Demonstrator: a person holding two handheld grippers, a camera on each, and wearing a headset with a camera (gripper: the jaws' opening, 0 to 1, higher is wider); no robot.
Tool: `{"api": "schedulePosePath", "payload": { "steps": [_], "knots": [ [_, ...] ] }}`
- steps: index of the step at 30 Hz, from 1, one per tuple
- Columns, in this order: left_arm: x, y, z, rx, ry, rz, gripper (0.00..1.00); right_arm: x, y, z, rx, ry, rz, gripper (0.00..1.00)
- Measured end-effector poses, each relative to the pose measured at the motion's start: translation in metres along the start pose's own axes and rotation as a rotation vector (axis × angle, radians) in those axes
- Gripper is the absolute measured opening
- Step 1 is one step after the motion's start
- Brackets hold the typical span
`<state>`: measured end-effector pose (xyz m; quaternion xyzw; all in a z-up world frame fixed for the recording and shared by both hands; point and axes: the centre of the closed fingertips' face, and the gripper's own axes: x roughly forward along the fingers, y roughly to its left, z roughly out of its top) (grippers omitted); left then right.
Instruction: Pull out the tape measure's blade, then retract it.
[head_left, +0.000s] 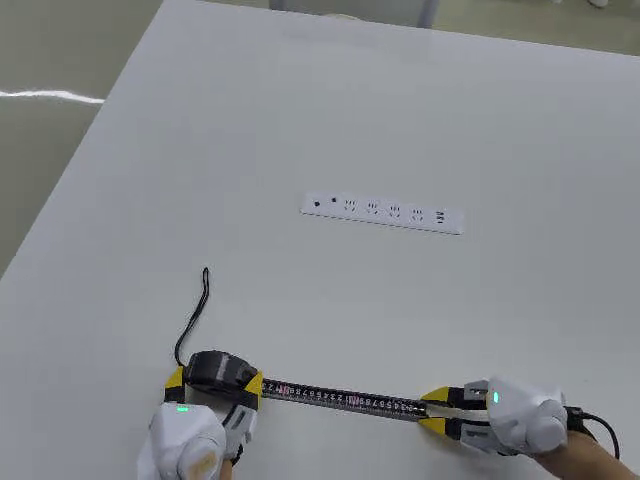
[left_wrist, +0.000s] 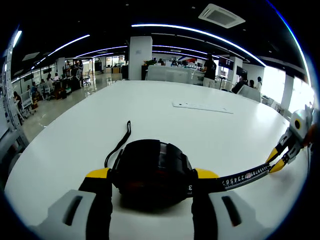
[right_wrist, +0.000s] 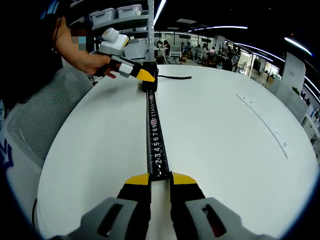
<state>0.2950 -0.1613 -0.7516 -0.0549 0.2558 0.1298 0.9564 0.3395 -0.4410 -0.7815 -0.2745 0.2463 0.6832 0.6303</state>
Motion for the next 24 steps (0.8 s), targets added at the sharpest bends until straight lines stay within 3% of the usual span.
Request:
{"api": "schedulePosePath", "payload": {
  "steps": [20,24],
  "knots": [
    [-0.001,0.002,-0.001,-0.025,0.001,-0.008,0.59,-0.001,-0.001,0.004,-0.005,0.005,-0.021,0.12],
    [-0.001,0.004,-0.002,-0.043,0.001,-0.007,0.59,0.002,0.000,0.010,-0.005,-0.010,-0.017,0.12]
  ]
}}
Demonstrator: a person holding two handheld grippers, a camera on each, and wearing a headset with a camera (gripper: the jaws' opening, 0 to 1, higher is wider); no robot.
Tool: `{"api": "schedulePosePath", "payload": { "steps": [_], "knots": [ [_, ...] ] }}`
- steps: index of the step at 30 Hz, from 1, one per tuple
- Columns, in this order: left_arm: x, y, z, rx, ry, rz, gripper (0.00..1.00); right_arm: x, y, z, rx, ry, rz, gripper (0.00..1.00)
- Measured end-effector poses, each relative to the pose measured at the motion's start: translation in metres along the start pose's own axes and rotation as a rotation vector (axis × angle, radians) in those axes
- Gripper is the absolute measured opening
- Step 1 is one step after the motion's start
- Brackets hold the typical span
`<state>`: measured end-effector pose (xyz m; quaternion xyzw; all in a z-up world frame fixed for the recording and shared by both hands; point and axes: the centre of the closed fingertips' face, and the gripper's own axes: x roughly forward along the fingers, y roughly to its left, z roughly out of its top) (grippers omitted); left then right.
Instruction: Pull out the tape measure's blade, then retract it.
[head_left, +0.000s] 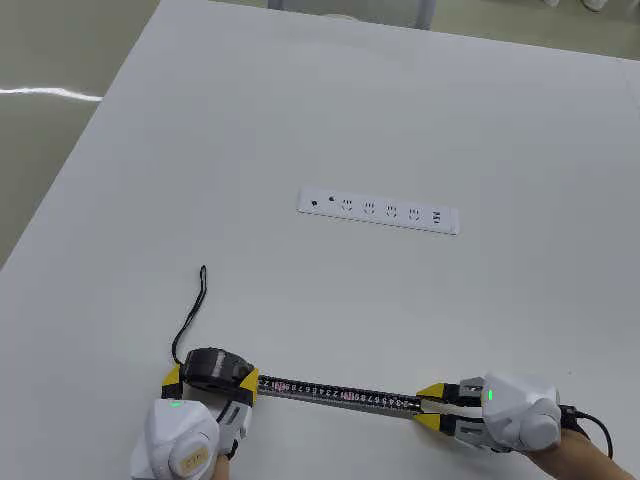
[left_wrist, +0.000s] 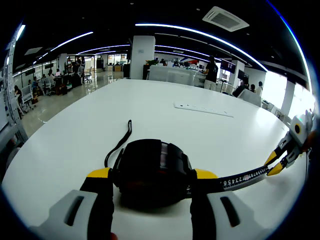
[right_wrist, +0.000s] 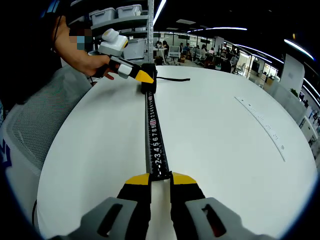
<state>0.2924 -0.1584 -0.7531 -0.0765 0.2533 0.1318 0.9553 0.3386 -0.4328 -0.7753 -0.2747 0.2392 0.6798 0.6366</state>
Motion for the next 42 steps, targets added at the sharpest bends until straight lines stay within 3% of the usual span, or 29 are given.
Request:
{"api": "schedulePosePath", "payload": {
  "steps": [42],
  "knots": [
    [-0.001,-0.001,0.002,-0.019,0.011,-0.017,0.58,0.031,0.004,0.028,-0.009,-0.027,0.024,0.12]
  ]
}}
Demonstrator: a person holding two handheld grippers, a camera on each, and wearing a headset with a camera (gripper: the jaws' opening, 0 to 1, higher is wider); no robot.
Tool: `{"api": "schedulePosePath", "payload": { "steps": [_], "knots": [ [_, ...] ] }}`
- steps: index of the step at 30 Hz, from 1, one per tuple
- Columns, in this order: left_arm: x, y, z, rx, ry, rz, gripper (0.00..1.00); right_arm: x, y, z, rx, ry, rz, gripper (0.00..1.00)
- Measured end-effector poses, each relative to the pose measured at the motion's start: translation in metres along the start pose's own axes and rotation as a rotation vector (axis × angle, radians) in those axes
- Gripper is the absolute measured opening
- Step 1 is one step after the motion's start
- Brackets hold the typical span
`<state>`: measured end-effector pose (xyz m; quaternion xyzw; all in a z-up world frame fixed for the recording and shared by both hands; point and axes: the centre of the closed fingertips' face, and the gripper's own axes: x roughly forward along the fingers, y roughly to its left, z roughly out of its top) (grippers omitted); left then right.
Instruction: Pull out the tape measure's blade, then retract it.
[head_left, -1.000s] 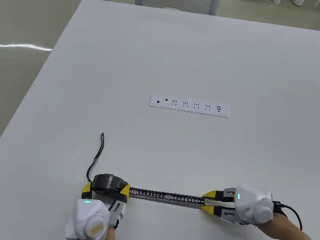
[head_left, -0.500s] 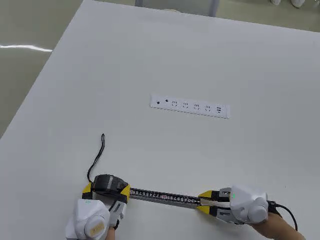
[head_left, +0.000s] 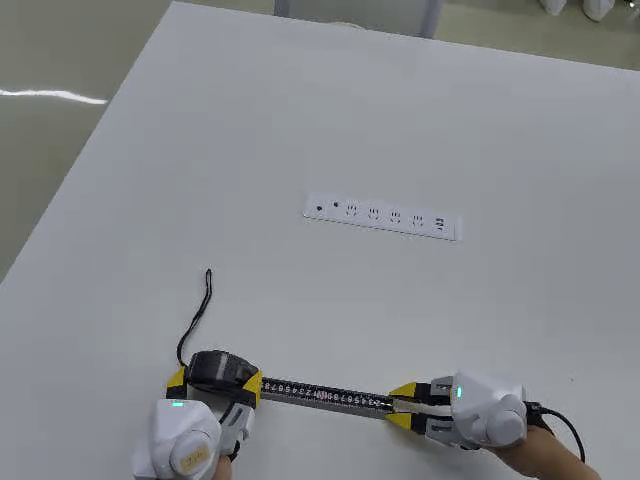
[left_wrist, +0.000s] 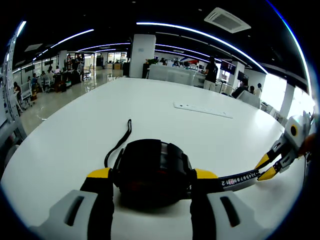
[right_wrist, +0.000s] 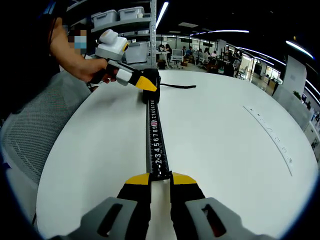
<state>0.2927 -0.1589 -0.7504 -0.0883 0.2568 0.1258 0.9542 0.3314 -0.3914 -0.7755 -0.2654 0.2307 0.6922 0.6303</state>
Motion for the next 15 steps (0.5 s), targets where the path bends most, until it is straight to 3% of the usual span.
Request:
{"api": "schedulePosePath", "payload": {
  "steps": [15],
  "knots": [
    [0.000,0.001,0.000,0.000,0.006,-0.006,0.59,0.012,0.002,0.012,0.001,-0.008,0.008,0.12]
  ]
}}
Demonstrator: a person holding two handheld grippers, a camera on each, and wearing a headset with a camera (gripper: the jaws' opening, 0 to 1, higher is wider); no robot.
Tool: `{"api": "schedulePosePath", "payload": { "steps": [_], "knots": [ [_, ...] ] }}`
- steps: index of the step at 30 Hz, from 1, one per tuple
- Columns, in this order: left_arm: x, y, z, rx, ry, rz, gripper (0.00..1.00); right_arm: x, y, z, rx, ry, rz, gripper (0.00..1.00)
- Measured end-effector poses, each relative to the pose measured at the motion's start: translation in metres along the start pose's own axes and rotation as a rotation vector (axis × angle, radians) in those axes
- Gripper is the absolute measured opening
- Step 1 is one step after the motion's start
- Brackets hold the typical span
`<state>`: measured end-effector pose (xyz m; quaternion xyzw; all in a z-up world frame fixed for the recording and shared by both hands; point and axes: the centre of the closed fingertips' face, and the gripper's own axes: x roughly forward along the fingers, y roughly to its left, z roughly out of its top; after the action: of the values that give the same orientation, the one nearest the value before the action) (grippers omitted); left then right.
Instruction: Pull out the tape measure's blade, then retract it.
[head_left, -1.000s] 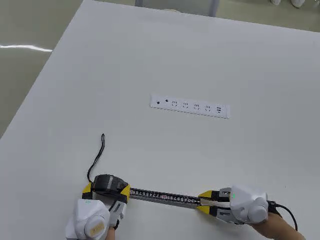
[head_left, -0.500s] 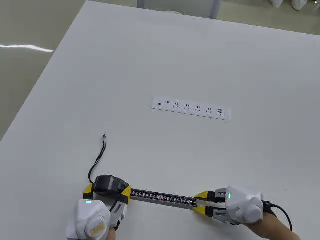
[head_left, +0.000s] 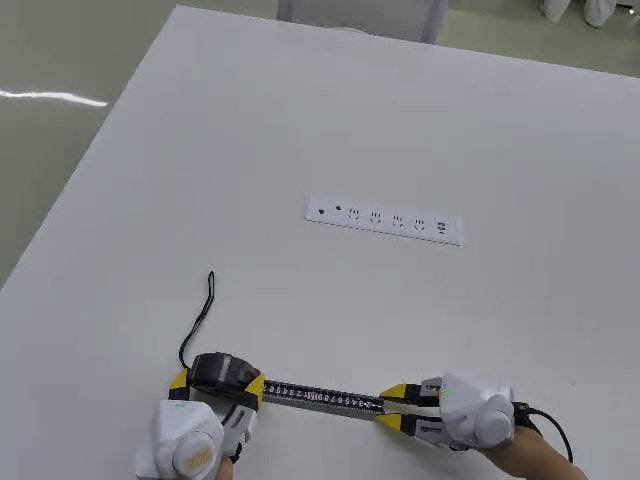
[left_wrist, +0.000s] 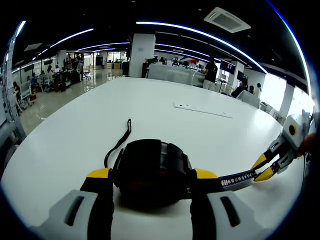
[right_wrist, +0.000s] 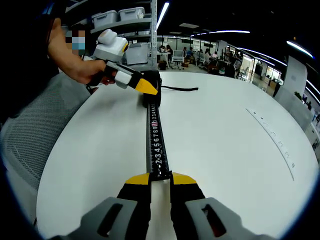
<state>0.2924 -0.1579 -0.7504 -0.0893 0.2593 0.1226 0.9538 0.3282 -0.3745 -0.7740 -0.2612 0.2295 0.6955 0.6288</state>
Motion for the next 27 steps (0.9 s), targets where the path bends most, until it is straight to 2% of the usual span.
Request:
{"api": "schedulePosePath", "payload": {
  "steps": [27],
  "knots": [
    [0.000,0.000,0.000,-0.010,0.013,-0.005,0.59,0.029,0.003,0.024,-0.002,-0.027,0.016,0.12]
  ]
}}
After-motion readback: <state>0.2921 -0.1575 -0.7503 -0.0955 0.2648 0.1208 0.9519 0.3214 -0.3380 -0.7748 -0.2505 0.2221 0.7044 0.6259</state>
